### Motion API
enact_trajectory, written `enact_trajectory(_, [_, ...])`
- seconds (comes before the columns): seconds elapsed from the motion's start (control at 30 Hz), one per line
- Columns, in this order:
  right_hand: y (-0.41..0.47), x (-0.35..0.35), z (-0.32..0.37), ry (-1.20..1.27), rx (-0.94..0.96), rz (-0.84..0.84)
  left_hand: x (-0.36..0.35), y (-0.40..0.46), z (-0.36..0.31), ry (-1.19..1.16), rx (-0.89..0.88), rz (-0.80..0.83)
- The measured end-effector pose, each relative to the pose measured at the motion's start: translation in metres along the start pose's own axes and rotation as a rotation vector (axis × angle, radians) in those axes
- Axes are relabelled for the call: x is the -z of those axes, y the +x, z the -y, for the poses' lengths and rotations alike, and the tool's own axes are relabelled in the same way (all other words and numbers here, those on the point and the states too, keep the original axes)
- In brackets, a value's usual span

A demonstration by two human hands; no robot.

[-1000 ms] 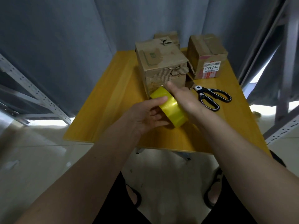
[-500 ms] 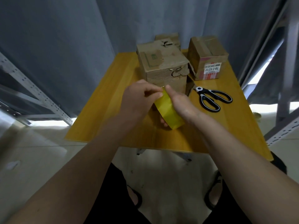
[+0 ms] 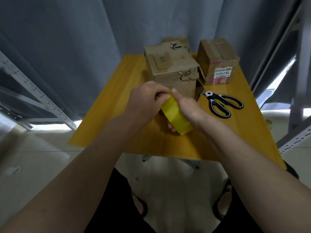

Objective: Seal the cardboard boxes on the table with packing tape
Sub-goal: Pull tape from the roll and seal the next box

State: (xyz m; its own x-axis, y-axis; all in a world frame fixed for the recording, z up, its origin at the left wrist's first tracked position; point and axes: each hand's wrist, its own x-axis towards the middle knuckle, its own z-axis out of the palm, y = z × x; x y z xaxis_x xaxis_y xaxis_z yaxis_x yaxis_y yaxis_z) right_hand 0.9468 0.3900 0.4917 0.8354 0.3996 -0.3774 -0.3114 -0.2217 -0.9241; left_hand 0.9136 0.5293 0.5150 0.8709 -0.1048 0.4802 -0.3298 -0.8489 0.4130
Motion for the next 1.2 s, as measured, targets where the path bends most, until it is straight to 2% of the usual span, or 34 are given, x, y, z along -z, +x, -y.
enact_trajectory(0.13, [0.001,-0.001,0.002,-0.014,-0.013,0.008,0.003,-0.006,-0.001,0.018,-0.054,0.022])
enact_trajectory(0.3, [0.000,-0.007,0.005,-0.035,-0.009,0.010,0.007,-0.002,-0.005,0.061,-0.023,0.044])
enact_trajectory(0.5, [-0.001,-0.008,0.005,-0.018,-0.008,-0.004,0.008,0.001,-0.010,0.203,-0.105,0.122])
enact_trajectory(0.8, [-0.001,-0.007,0.005,-0.036,-0.008,-0.010,0.010,0.004,-0.006,0.156,-0.213,0.153])
enact_trajectory(0.93, [-0.001,-0.006,0.005,-0.041,-0.021,-0.024,0.008,0.001,-0.001,0.060,-0.172,0.138])
enact_trajectory(1.07, [-0.001,-0.003,0.008,-0.026,-0.029,-0.024,0.011,0.002,0.001,-0.111,-0.023,0.126])
enact_trajectory(1.2, [-0.002,-0.004,0.010,-0.043,-0.054,-0.010,0.015,0.007,0.002,-0.139,0.006,0.112])
